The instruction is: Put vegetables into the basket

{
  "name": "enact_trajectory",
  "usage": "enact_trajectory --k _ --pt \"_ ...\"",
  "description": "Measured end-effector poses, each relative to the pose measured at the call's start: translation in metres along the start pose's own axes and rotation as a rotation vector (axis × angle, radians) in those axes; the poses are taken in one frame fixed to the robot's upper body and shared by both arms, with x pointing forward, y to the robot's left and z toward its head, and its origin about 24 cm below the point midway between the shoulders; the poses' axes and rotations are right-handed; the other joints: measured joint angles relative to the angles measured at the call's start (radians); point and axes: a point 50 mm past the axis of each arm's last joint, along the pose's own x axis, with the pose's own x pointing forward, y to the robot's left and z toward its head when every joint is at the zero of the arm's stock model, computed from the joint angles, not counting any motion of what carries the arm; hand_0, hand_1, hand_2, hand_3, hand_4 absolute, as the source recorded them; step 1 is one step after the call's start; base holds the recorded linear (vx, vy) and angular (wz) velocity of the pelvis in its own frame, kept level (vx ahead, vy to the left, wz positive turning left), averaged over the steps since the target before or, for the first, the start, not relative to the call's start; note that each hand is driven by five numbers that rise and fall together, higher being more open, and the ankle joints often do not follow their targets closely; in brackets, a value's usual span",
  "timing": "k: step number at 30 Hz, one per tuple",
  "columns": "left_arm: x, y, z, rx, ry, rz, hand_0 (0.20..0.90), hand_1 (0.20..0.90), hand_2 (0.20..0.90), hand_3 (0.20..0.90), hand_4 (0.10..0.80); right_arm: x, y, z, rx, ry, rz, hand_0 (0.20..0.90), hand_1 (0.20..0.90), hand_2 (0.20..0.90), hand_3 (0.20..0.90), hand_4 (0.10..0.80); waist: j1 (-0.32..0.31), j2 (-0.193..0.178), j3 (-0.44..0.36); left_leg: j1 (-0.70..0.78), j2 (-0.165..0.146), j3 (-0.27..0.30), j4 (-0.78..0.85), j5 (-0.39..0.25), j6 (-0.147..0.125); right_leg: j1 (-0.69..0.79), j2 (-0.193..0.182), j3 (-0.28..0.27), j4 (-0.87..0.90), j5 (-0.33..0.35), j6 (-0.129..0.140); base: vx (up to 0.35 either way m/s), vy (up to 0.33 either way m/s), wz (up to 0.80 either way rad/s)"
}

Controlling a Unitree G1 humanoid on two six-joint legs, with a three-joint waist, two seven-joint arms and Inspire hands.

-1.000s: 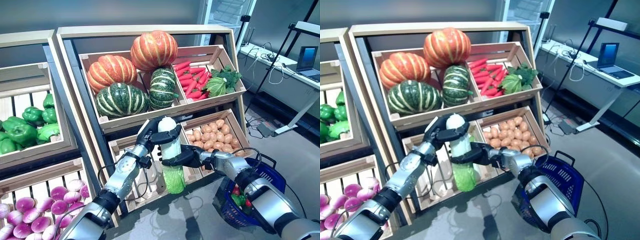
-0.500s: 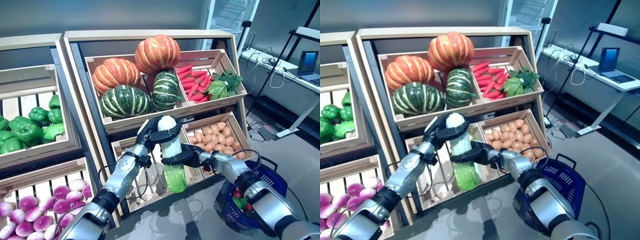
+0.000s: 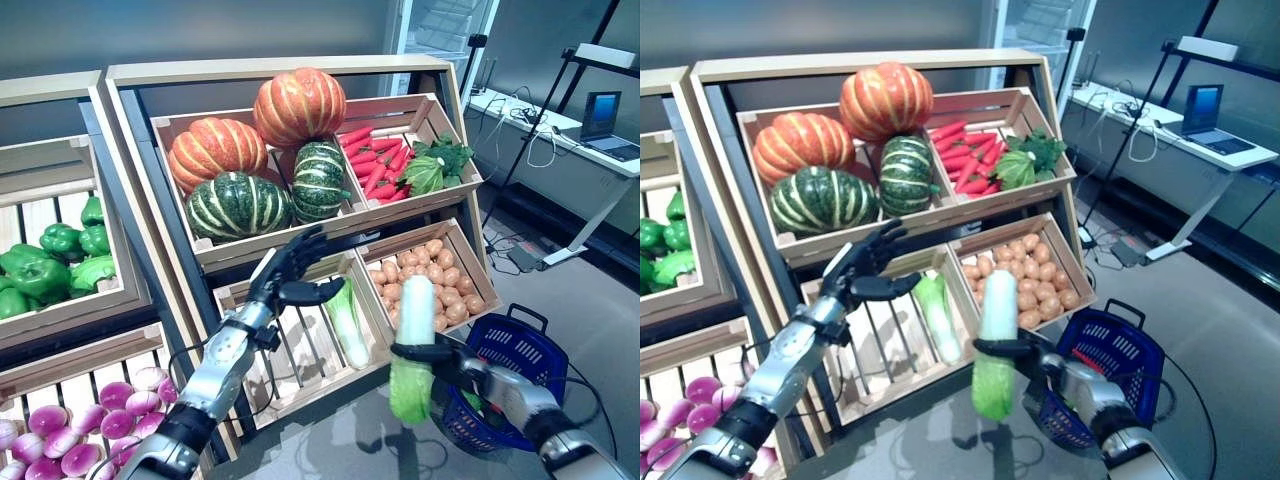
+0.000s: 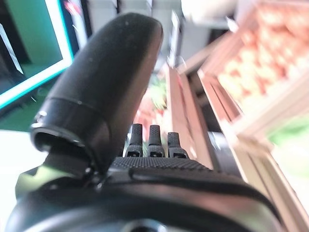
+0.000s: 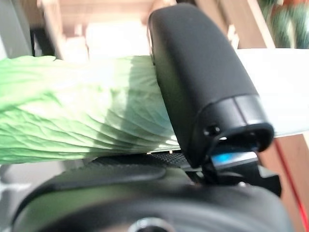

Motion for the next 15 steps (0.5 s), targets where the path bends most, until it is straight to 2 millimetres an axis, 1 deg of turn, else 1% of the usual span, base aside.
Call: enact_trajectory --k 2,4,7,8,9,10,12,13,14,15 --pt "-0.011 0.015 -0.014 0.012 0.067 0.099 0.9 0.9 0.9 0.9 0.8 -0.009 -0.013 -0.007 0.029 -0.01 -0.063 0.3 0.3 0.3 0.3 0.4 -0.006 0.002 0.0 0.0 0.002 0.006 0.0 0.0 0.0 -0.003 0.002 0.005 0.0 0.001 -0.002 0.036 -0.146 -0.07" --pt "-0.022 0.029 -0.029 0.007 0.152 0.199 0.9 0.9 0.9 0.9 0.8 -0.015 -0.021 -0.011 0.053 -0.034 -0.11 0.3 0.3 0.3 0.3 0.4 -0.007 0.003 0.001 -0.002 0.006 0.015 0.0 0.0 0.0 -0.011 0.006 0.013 -0.001 0.004 -0.005 0.028 -0.164 -0.15" --pt "-0.049 0.045 -0.056 -0.001 0.29 0.308 0.9 0.9 0.9 0.9 0.8 -0.021 -0.028 -0.013 0.068 -0.071 -0.169 0.3 0.3 0.3 0.3 0.4 -0.008 0.009 0.003 -0.006 0.014 0.033 0.0 0.0 -0.001 -0.025 0.014 0.034 -0.004 0.007 -0.01 0.022 -0.224 -0.17" --pt "-0.056 0.046 -0.063 -0.001 0.326 0.314 0.9 0.9 0.9 0.9 0.8 -0.022 -0.031 -0.012 0.07 -0.079 -0.186 0.3 0.3 0.3 0.3 0.4 -0.006 0.008 0.008 -0.022 0.019 0.037 0.027 -0.005 0.005 -0.032 0.014 0.046 0.0 0.006 -0.011 -0.007 -0.197 -0.09" --pt "-0.058 0.045 -0.066 0.004 0.339 0.311 0.9 0.9 0.9 0.9 0.8 -0.023 -0.032 -0.012 0.077 -0.085 -0.193 0.3 0.3 0.3 0.3 0.4 -0.005 0.006 0.014 -0.033 0.018 0.037 0.049 -0.01 0.01 -0.035 0.016 0.058 0.001 0.005 -0.012 -0.033 -0.133 -0.03" --pt "-0.059 0.045 -0.069 0.017 0.354 0.31 0.9 0.9 0.9 0.9 0.8 -0.024 -0.034 -0.009 0.08 -0.105 -0.203 0.3 0.3 0.3 0.3 0.4 0.001 -0.003 0.038 -0.074 0.017 0.035 0.131 -0.027 0.012 -0.048 0.012 0.079 0.014 -0.006 -0.028 -0.035 -0.063 -0.05" --pt "-0.065 0.046 -0.074 0.026 0.377 0.313 0.9 0.9 0.9 0.9 0.8 -0.023 -0.033 -0.004 0.074 -0.124 -0.2 0.3 0.3 0.3 0.3 0.4 0.02 -0.022 0.091 -0.146 0.015 0.039 0.3 -0.032 0.015 -0.056 0.007 0.116 0.04 -0.014 -0.05 -0.026 0.061 -0.19" --pt "-0.067 0.044 -0.076 0.022 0.386 0.307 0.9 0.9 0.9 0.9 0.8 -0.022 -0.033 -0.003 0.071 -0.132 -0.205 0.3 0.3 0.3 0.3 0.4 0.032 -0.021 0.118 -0.171 0.021 0.045 0.382 -0.033 0.014 -0.042 0.006 0.13 0.038 -0.009 -0.062 0.037 0.213 -0.22" --pt "-0.069 0.042 -0.078 0.015 0.392 0.296 0.9 0.9 0.9 0.9 0.8 -0.023 -0.034 -0.001 0.067 -0.142 -0.212 0.3 0.3 0.3 0.3 0.4 0.033 -0.016 0.13 -0.214 0.022 0.038 0.429 -0.06 0.019 -0.032 0.009 0.131 0.034 -0.003 -0.072 0.076 0.283 -0.17" --pt "-0.068 0.038 -0.08 0.014 0.397 0.273 0.9 0.9 0.9 0.9 0.8 -0.024 -0.035 0.001 0.063 -0.152 -0.23 0.3 0.3 0.3 0.3 0.4 0.031 -0.012 0.139 -0.214 -0.01 0.008 0.372 -0.063 0.014 -0.036 0.006 0.132 0.029 -0.002 -0.071 0.071 0.236 0.0"
